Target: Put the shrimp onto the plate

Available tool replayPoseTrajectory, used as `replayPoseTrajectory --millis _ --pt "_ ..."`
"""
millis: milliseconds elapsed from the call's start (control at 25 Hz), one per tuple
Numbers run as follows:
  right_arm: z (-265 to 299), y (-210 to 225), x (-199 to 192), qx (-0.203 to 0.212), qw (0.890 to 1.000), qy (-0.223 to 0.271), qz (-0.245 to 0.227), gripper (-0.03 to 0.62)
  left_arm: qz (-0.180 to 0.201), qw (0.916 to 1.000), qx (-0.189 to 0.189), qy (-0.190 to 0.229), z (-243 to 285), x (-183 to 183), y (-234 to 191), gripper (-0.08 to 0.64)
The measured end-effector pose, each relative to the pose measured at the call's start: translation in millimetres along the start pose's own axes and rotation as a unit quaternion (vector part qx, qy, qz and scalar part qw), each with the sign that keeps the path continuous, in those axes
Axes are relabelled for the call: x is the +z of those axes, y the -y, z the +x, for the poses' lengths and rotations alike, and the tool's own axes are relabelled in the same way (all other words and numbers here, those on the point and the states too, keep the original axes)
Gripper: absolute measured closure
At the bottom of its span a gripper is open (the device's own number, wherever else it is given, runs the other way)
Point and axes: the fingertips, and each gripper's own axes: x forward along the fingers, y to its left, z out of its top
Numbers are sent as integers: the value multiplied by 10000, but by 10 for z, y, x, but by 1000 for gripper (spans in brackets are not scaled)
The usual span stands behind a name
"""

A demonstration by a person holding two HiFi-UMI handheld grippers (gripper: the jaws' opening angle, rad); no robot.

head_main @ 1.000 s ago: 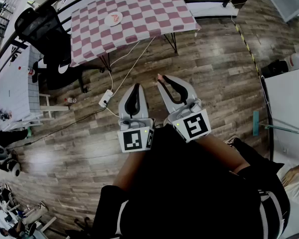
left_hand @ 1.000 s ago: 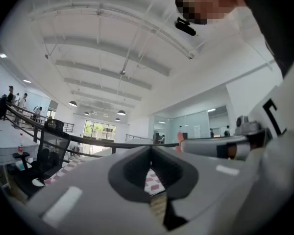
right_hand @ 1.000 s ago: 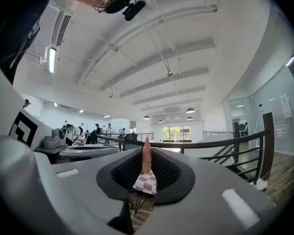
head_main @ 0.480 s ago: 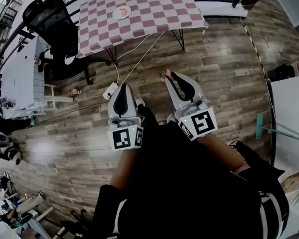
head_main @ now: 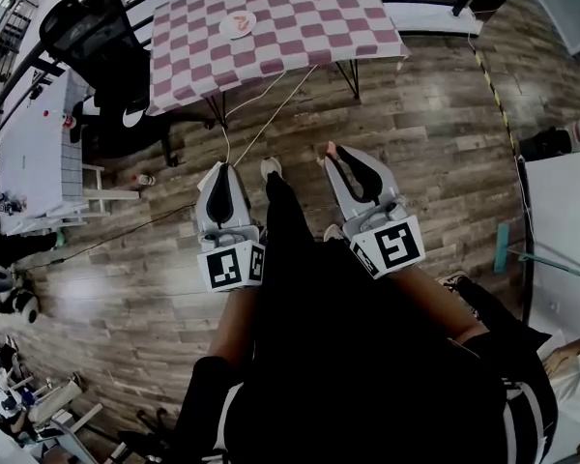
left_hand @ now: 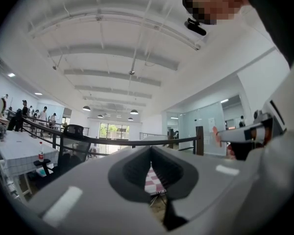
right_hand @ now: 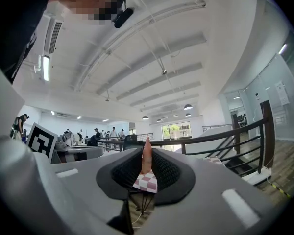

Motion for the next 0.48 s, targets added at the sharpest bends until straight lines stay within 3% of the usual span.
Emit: replayPoseTrajectory --millis 480 --pt "1070 507 178 -438 9985 89 -314 532 -146 9983 -561 91 1364 -25 -273 551"
